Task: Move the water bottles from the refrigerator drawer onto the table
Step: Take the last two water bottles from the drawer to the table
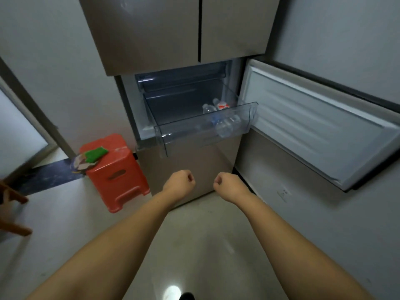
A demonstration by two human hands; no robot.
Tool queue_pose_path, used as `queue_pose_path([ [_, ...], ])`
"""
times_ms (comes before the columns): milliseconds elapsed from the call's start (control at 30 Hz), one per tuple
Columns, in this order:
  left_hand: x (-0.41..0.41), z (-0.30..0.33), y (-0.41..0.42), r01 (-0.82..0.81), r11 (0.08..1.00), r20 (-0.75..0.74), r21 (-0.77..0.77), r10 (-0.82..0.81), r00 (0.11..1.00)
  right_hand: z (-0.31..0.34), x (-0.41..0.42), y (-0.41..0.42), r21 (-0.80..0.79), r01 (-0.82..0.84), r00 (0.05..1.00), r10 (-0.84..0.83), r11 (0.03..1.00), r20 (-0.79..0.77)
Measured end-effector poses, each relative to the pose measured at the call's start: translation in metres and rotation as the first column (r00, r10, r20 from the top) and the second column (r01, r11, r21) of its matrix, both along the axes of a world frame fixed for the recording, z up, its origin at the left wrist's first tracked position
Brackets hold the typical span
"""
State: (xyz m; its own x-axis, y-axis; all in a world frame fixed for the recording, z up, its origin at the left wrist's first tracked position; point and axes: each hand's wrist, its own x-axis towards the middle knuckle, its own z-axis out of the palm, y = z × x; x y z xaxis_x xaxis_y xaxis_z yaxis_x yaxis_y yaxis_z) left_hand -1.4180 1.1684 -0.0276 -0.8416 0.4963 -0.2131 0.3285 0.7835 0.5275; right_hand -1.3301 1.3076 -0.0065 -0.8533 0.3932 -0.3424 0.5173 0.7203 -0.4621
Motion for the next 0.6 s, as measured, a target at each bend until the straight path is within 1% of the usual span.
queue_pose_path([
  [233, -0.051, -0.002, 0.080, 0.035, 0.999, 0.016, 0.013, -0.035, 0.999, 0.000, -0.056, 0.072, -0.035, 0.025, 1.000, -0.025, 0.999, 0.012],
  [400, -0.093, 0.003, 0.139, -0.021, 0.999, 0.032, 0.045, 0.019, 0.999, 0.006, -0.104, 0.132, -0.017, -0.043, 0.999, 0.043, 0.999, -0.008],
  [500, -0.118, 0.012, 0.178, -0.054, 0.997, 0.022, 0.063, 0.052, 0.998, 0.020, -0.135, 0.174, 0.006, -0.082, 0.996, 0.082, 0.997, -0.039],
  [600, -0.141, 0.026, 0.225, -0.093, 0.986, -0.001, 0.137, 0.094, 0.996, 0.032, -0.168, 0.220, 0.035, -0.116, 0.991, 0.118, 0.993, -0.062],
])
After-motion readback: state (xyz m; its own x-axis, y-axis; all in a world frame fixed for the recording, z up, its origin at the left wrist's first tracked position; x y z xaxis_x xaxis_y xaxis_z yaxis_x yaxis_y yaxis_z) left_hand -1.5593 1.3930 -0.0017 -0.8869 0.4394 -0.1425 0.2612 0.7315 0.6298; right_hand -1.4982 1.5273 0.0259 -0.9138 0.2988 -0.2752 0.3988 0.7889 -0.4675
